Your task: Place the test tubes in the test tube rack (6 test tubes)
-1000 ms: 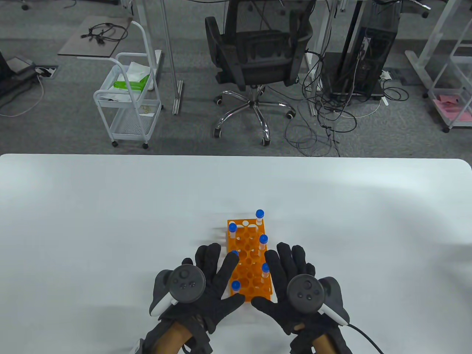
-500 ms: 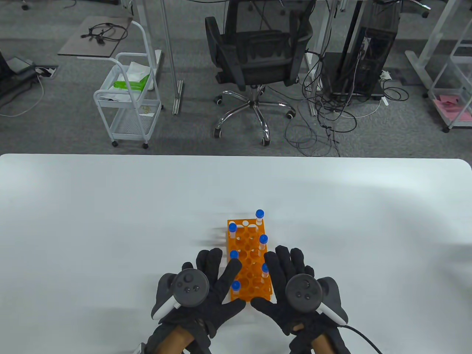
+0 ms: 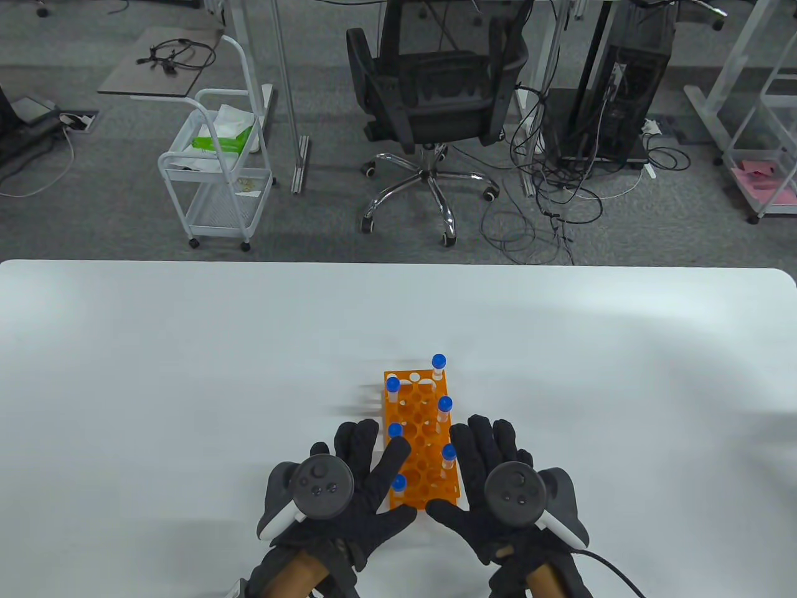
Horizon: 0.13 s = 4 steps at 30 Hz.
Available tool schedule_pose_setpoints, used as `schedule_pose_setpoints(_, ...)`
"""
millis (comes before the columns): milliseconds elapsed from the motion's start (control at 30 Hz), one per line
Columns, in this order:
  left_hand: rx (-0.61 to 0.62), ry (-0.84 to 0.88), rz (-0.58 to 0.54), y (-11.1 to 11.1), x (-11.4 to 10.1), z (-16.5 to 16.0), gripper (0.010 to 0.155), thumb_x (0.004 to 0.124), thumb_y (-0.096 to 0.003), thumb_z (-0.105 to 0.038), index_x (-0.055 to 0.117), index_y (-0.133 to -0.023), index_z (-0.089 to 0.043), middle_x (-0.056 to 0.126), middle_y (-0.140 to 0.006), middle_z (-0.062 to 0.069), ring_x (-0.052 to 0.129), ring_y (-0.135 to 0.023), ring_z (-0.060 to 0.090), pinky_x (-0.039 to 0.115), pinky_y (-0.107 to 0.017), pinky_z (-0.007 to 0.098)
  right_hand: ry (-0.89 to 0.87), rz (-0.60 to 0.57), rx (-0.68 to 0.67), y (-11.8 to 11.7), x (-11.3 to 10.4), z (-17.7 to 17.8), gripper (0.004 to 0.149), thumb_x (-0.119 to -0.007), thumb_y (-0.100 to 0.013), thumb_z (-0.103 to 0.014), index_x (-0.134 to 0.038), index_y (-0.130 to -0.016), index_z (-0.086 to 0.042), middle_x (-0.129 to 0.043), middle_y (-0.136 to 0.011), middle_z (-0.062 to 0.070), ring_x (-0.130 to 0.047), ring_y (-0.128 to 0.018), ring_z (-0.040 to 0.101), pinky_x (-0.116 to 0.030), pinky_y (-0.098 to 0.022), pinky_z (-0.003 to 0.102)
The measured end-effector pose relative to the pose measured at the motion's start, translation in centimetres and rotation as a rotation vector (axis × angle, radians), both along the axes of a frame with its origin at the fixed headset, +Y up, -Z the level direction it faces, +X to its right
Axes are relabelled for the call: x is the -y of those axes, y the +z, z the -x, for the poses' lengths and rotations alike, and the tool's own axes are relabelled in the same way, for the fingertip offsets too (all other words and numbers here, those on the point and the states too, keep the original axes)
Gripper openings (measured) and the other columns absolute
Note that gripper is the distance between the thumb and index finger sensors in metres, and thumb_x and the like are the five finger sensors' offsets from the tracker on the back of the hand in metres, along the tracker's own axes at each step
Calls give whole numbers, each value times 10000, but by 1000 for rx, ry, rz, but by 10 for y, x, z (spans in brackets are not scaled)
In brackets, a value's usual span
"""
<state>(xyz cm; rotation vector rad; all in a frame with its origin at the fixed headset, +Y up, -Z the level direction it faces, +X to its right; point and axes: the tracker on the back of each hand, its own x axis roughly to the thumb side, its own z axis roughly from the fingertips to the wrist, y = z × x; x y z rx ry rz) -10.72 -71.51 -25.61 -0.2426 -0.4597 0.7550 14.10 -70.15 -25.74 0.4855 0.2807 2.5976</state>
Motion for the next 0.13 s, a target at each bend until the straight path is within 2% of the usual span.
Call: schedule_pose_setpoints(133, -1, -4, -1, 0, 1, 0, 781, 694, -439, -638, 142, -984, -550, -145, -1082, -7, -182, -980, 260, -113, -616, 653, -2, 4, 5, -1, 0, -1, 977, -520, -385, -831, 41, -1023, -347, 39, -1142, 83, 65, -1015, 475, -203, -638, 776)
